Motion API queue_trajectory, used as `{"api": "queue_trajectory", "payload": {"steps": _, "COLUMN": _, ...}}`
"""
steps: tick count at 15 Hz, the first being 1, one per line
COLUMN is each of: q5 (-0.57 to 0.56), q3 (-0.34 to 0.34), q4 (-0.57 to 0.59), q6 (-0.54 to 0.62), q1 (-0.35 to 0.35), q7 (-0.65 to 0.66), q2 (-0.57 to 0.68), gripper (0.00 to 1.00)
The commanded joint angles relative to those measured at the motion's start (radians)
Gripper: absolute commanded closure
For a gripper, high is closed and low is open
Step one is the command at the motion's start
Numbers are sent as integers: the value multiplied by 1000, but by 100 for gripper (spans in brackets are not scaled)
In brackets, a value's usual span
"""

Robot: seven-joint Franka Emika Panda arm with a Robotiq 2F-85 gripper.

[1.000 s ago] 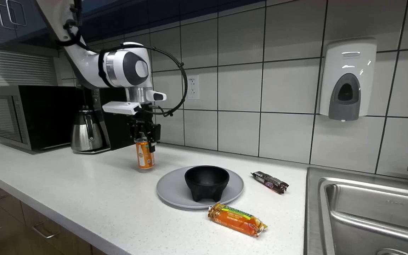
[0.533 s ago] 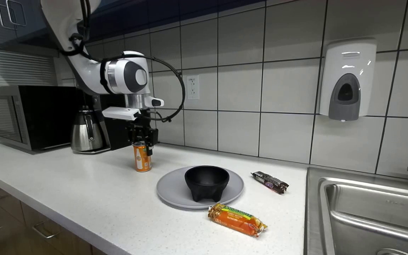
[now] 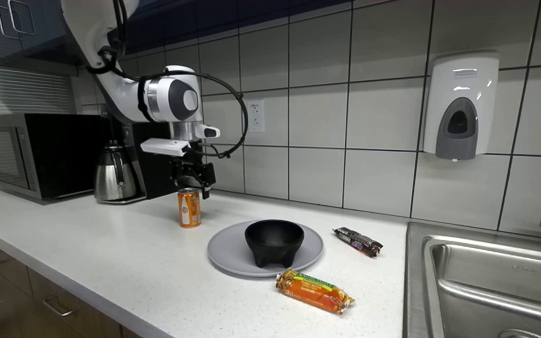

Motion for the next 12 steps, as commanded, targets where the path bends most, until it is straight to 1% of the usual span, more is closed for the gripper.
{"api": "queue_trajectory", "payload": {"steps": 1, "q5": 16, "q3": -12, "q4": 5, "q6": -20, "q1": -5, "q7": -15, "q2": -33, "gripper": 0}}
{"api": "queue_trajectory", "payload": {"steps": 8, "q5": 7, "q3": -53, "q4": -65, "q6": -3, "q1": -23, "q7": 8, "q2": -133, "gripper": 0}}
{"api": "queue_trajectory", "payload": {"steps": 12, "q5": 0, "q3": -71, "q4": -128, "q6": -2, "q1": -36, "q7": 18, "q2": -198, "gripper": 0}}
